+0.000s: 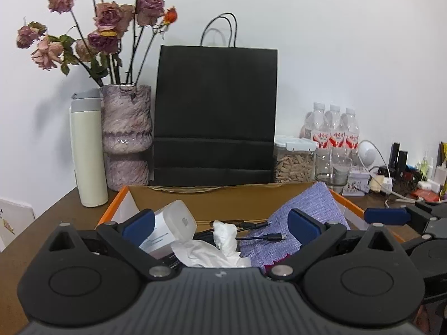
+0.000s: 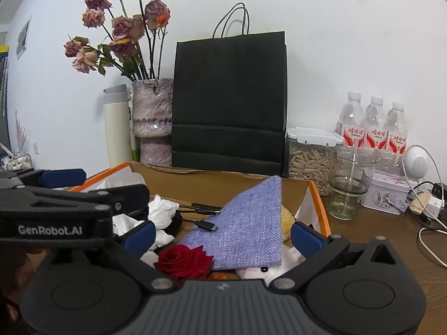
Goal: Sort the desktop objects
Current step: 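Lower the tissue and block into the box and open both grippers, then withdraw both grippers from the box toward the white round lid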
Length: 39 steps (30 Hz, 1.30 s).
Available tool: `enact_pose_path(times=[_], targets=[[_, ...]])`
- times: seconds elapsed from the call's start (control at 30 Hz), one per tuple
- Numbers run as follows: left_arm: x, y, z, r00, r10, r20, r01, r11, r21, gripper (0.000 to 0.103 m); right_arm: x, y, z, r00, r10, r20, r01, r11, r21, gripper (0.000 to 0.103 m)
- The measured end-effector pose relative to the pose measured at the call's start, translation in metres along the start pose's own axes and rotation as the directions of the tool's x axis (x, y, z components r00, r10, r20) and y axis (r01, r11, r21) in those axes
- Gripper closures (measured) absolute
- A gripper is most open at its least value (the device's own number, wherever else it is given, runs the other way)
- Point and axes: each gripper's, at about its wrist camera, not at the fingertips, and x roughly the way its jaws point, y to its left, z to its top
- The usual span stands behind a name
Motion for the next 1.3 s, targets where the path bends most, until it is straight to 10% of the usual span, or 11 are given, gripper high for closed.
enact_pose_path(times=[1.3], targets=[[-0.083, 0.029, -0.039, 0.996, 0.031, -0.080, -0.035, 0.998, -0.061, 0.000, -0.068, 0.025, -0.050, 0.992, -0.037, -0.118, 0.035, 0.999, -0.022, 0.000]])
